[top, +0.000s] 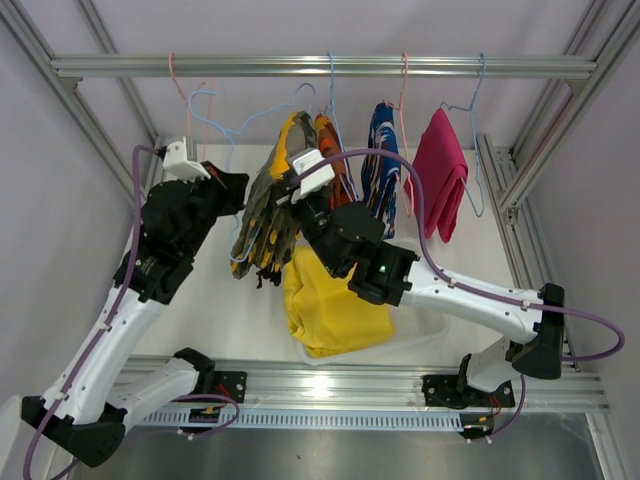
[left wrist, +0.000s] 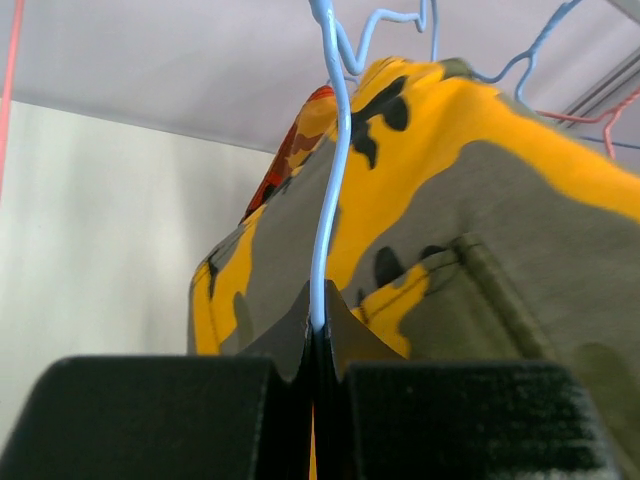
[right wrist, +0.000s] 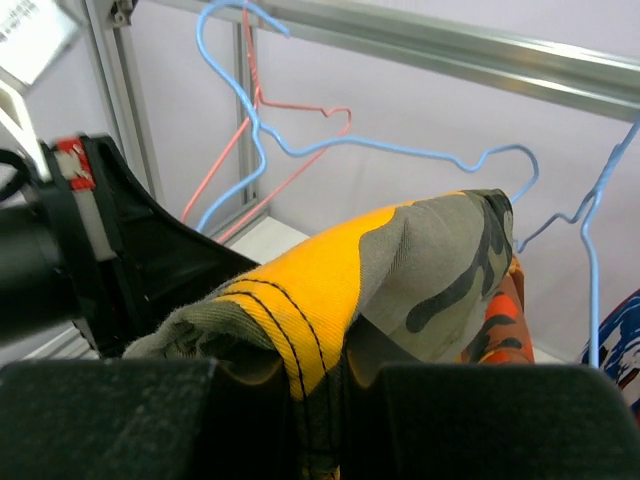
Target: Remove the trousers from the hanger
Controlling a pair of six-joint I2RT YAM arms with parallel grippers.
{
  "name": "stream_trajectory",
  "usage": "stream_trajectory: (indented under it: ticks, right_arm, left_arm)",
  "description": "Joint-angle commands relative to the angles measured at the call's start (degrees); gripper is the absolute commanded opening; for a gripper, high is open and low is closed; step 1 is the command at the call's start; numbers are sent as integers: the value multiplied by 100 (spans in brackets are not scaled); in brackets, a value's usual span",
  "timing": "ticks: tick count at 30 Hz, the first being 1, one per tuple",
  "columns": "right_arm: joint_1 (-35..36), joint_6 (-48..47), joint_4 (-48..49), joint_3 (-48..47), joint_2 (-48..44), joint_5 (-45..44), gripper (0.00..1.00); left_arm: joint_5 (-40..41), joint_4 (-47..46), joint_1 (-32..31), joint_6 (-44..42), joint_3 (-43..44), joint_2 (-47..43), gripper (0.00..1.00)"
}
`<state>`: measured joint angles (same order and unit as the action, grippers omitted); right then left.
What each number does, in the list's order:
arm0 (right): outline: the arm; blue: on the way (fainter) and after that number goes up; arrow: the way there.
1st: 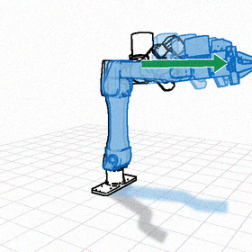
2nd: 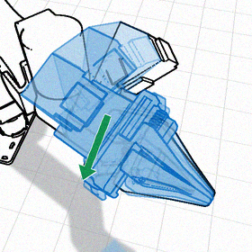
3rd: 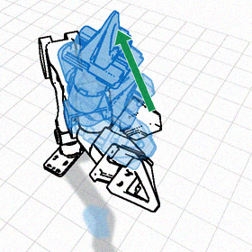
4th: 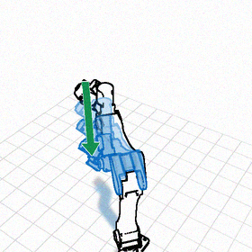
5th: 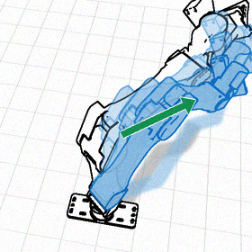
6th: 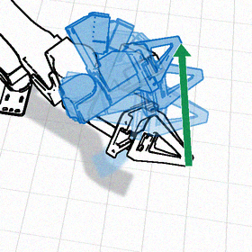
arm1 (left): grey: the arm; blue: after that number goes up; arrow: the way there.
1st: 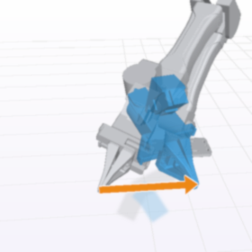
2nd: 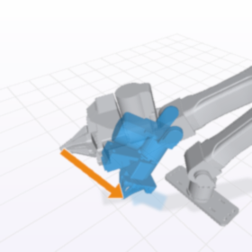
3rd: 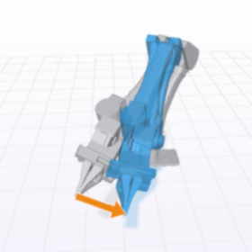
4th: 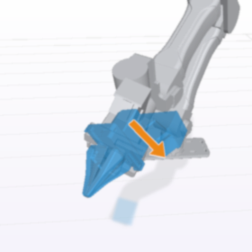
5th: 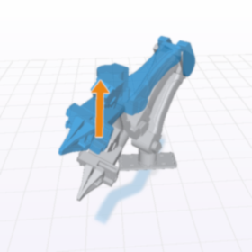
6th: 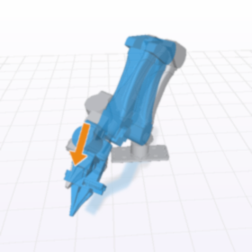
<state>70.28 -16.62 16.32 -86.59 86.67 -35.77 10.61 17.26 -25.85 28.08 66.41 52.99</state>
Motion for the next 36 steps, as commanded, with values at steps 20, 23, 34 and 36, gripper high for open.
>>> stream_trajectory:
  ticks: [20,23,34,36]
  right_arm:
    - [267,-271,-436,-2108,-71,149,0]
    - [319,-403,-532,-2152,-151,88,0]
    - [609,-667,-612,-1844,-871,-211,0]
    - [627,-676,-665,-1844,-1003,-229,0]
  left_arm:
    - [855,-3,36,-636,205,616,0]
    - [907,-29,36,-689,179,625,0]
    - [1364,-222,36,-1006,39,835,0]
    - [1391,-258,36,-1023,21,888,1]
